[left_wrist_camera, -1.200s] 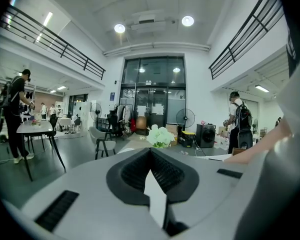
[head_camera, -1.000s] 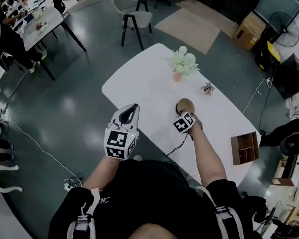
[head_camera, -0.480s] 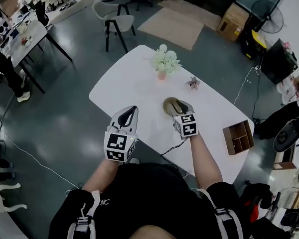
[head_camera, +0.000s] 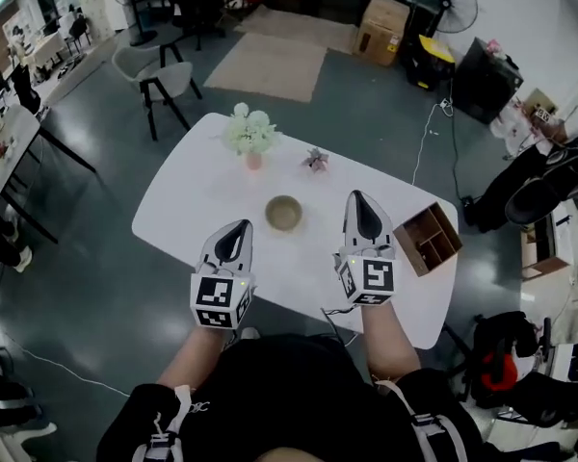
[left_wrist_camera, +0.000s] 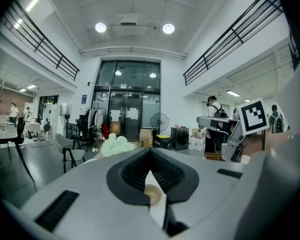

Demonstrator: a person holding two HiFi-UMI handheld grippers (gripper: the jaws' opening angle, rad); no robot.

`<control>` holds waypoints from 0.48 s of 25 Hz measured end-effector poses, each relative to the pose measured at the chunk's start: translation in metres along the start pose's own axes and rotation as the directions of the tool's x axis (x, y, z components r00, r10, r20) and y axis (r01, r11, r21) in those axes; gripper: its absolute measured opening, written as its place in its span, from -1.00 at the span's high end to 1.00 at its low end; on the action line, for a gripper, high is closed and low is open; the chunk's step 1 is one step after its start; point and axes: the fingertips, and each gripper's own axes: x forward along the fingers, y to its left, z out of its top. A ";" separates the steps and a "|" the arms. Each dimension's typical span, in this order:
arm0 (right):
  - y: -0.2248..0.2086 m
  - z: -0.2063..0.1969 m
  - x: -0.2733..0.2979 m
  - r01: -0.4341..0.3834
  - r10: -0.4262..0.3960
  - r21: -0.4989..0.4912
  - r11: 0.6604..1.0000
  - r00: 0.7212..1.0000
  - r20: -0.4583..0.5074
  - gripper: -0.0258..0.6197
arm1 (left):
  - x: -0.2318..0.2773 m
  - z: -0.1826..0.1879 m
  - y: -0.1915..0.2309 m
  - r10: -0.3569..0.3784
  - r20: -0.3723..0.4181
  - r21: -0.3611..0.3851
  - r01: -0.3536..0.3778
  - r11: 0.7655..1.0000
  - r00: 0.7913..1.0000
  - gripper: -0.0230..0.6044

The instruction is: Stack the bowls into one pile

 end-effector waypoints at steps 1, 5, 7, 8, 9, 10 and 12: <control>-0.008 0.003 -0.009 0.029 -0.029 -0.003 1.000 1.000 0.001 0.88 | 0.001 0.000 -0.008 -0.015 0.000 0.004 0.015 1.000 1.000 0.89; -0.039 -0.010 -0.040 0.116 -0.115 0.025 0.993 0.992 -0.047 0.88 | 0.012 -0.006 -0.038 -0.066 -0.009 0.013 0.066 0.998 0.998 0.89; -0.048 -0.024 -0.052 0.140 -0.134 0.066 0.988 0.987 -0.083 0.88 | 0.020 -0.009 -0.053 -0.095 -0.015 0.016 0.095 0.995 0.995 0.89; -0.051 -0.030 -0.057 0.146 -0.136 0.090 0.985 0.985 -0.102 0.88 | 0.023 -0.009 -0.059 -0.107 -0.018 0.018 0.108 0.994 0.994 0.89; -0.052 -0.036 -0.061 0.149 -0.137 0.108 0.983 0.984 -0.118 0.88 | 0.025 -0.008 -0.064 -0.119 -0.020 0.019 0.119 0.993 0.993 0.89; -0.053 -0.039 -0.065 0.153 -0.138 0.116 0.981 0.982 -0.128 0.88 | 0.027 -0.008 -0.069 -0.129 -0.021 0.019 0.129 0.991 0.991 0.89; -0.054 -0.041 -0.070 0.157 -0.141 0.116 0.981 0.981 -0.134 0.88 | 0.030 -0.007 -0.076 -0.146 -0.025 0.014 0.146 0.989 0.989 0.89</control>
